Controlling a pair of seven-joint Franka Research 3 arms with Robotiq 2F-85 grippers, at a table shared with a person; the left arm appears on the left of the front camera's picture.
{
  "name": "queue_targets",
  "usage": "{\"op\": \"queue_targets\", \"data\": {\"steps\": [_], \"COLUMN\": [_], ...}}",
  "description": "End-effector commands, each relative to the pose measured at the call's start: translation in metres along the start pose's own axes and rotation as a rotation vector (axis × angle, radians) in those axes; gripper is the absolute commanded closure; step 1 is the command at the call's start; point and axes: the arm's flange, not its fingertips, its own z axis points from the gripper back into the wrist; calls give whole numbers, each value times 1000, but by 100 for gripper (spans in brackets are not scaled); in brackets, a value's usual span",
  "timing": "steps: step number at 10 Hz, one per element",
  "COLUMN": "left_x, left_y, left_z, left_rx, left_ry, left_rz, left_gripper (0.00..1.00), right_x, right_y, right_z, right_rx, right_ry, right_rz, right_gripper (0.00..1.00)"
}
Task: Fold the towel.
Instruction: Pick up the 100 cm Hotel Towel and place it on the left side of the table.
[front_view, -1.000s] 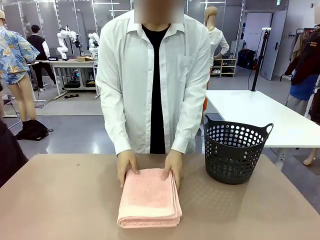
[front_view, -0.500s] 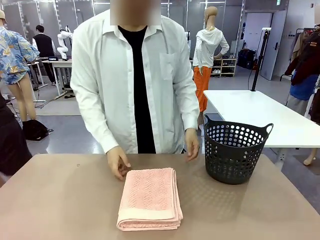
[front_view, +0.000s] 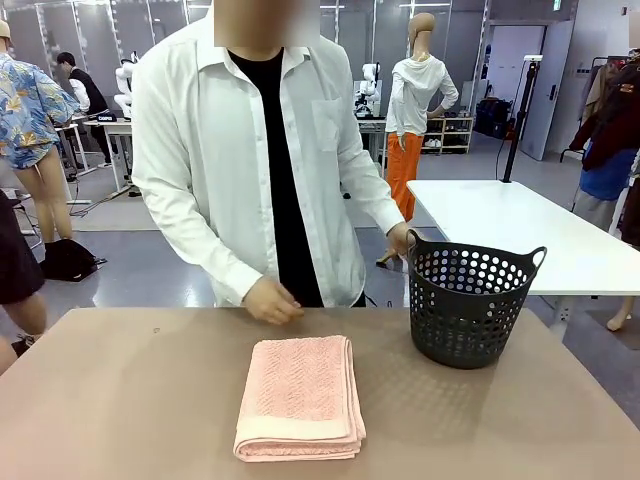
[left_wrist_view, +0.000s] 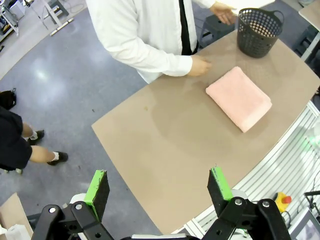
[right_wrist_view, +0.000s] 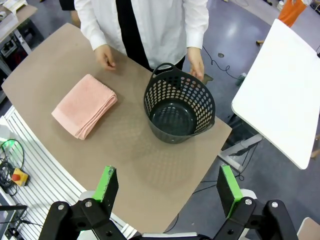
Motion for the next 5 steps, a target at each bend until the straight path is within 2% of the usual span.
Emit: {"op": "queue_targets", "data": {"steps": [1,5], "left_x": [0,0], "left_y": [-1,-1], "left_z": [2,2], "left_rx": [15,15], "left_ry": [10,10], "left_rz": [7,7], "left_gripper": [0,0], "right_x": [3,3], "right_y": [0,0], "right_z": [2,2], "right_rx": [-2,-2], "right_ry": [4,4], "right_rz": [-12,-12], "right_gripper": [0,0]}}
